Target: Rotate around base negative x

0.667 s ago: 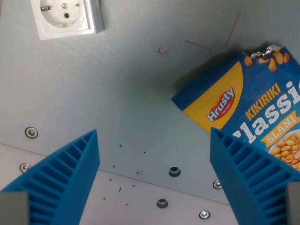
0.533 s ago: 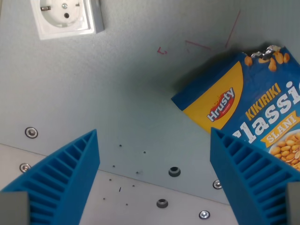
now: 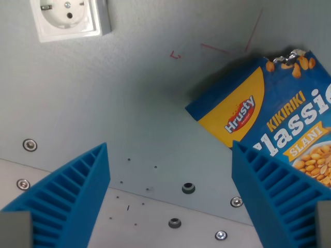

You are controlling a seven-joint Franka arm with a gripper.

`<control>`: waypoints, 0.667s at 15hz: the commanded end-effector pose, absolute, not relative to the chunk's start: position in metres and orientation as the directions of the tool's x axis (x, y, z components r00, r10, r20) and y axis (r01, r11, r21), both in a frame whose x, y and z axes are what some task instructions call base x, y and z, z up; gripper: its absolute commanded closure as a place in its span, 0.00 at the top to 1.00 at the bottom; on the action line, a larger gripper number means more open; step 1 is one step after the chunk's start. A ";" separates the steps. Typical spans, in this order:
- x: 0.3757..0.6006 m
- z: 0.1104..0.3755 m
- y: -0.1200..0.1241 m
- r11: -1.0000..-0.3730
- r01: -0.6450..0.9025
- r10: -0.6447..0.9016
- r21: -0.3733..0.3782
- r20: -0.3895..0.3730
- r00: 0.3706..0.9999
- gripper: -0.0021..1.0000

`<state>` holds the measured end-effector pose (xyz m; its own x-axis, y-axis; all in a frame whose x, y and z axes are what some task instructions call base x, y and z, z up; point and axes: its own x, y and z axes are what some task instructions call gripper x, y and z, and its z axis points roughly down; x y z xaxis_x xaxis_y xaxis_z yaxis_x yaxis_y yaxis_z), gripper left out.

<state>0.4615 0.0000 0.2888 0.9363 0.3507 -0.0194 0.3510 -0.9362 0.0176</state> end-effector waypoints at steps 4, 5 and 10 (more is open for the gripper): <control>0.462 0.291 0.002 -0.922 0.344 0.336 0.180 -0.074 0.939 1.00; 0.462 0.291 0.002 -0.919 0.344 0.335 0.192 -0.079 0.939 1.00; 0.462 0.291 0.002 -0.904 0.344 0.329 0.253 -0.102 0.939 1.00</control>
